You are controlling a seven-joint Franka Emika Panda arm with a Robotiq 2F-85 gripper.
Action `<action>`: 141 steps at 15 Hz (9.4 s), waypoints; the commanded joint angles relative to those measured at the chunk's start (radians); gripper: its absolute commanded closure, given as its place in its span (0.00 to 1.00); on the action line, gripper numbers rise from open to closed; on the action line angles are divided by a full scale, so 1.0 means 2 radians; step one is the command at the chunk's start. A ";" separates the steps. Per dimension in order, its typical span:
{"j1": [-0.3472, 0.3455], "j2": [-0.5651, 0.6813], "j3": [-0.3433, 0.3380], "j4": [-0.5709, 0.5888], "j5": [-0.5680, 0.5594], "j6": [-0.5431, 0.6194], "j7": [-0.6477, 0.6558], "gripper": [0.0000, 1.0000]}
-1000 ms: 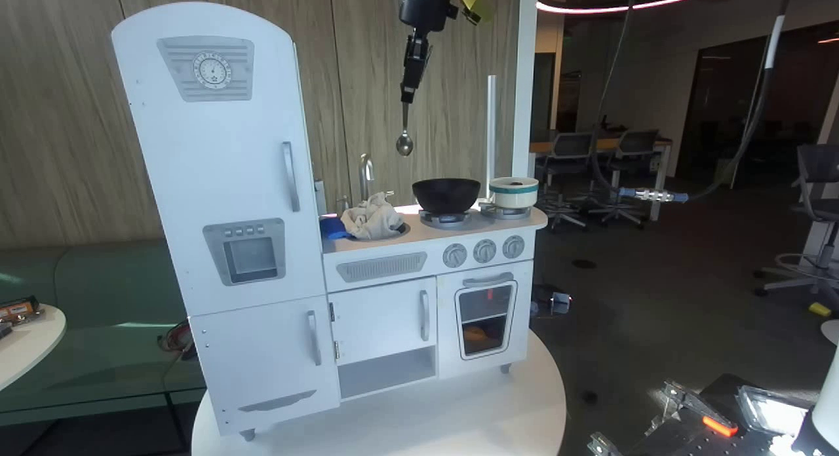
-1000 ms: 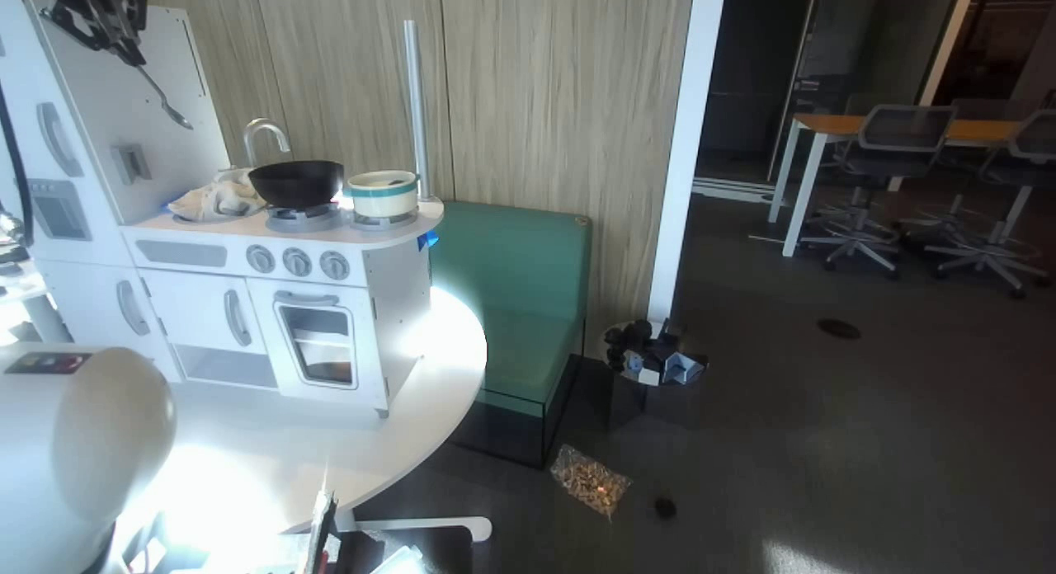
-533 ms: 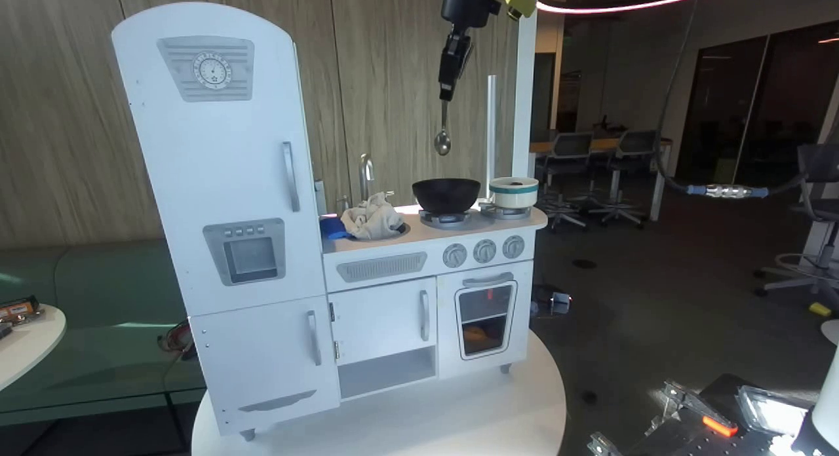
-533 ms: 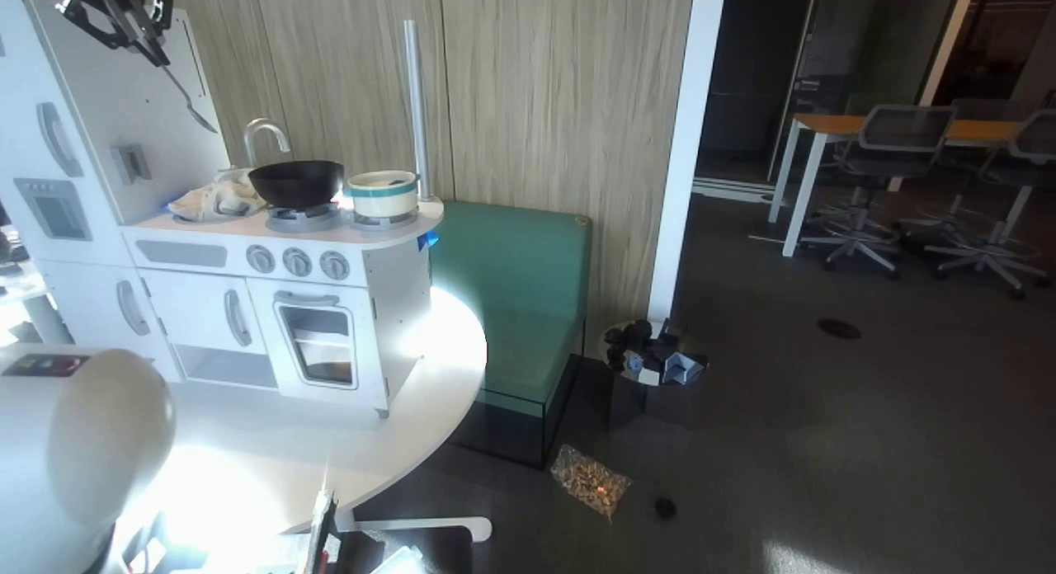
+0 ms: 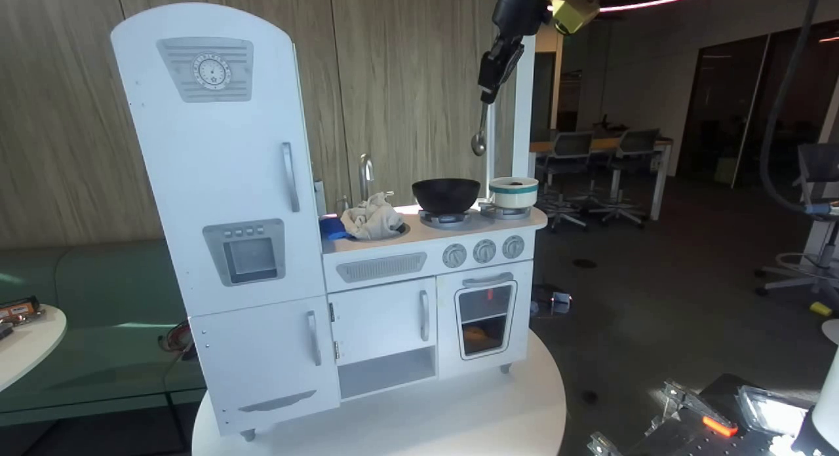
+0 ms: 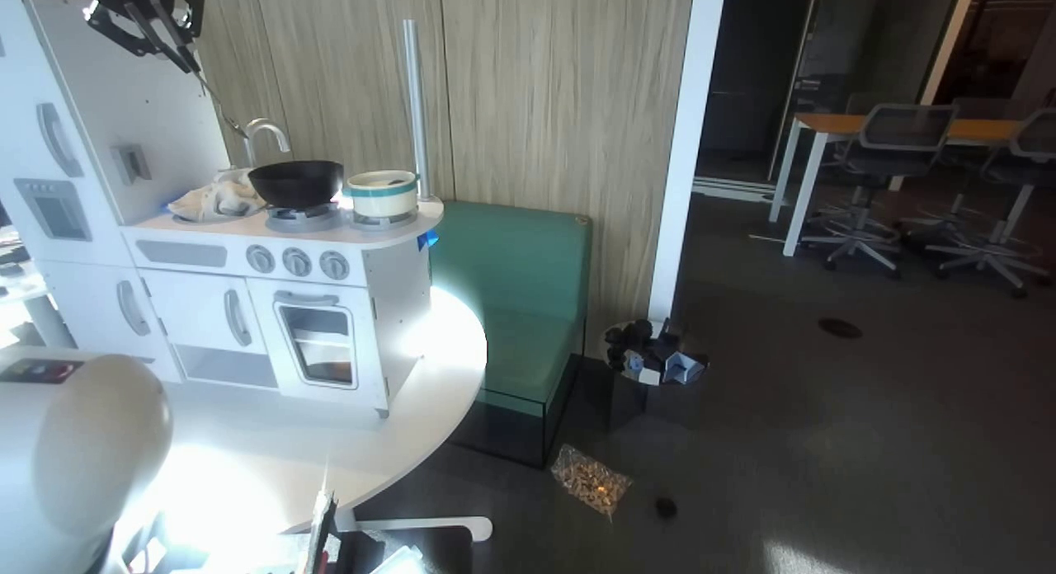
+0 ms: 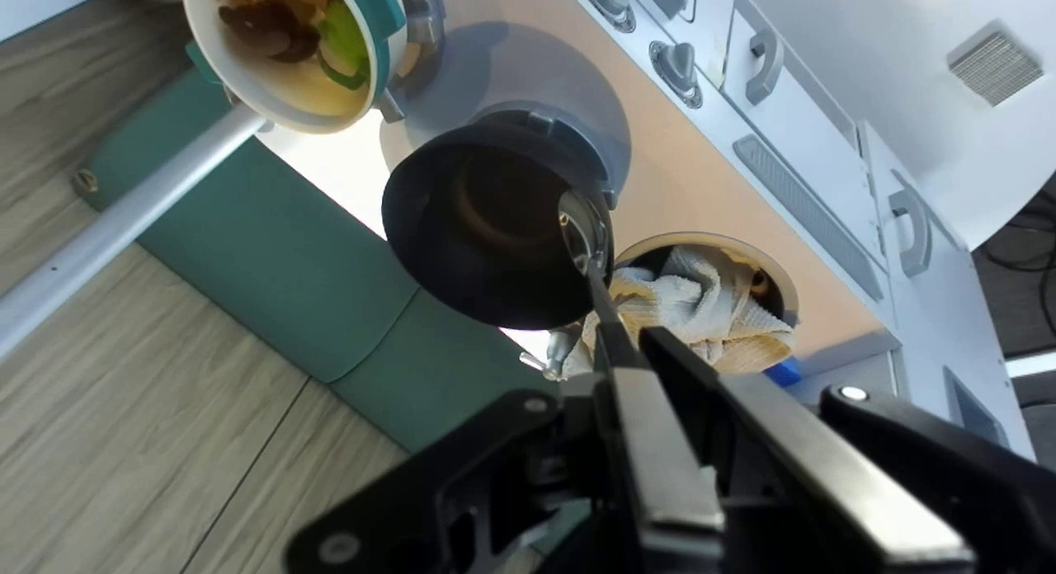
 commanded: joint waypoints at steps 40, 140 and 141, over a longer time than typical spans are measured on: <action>-0.097 0.093 -0.044 -0.047 -0.016 0.224 0.190 0.97; -0.096 0.062 -0.092 -0.165 0.140 0.393 0.115 0.97; -0.098 0.059 -0.088 -0.165 0.134 0.394 0.116 0.97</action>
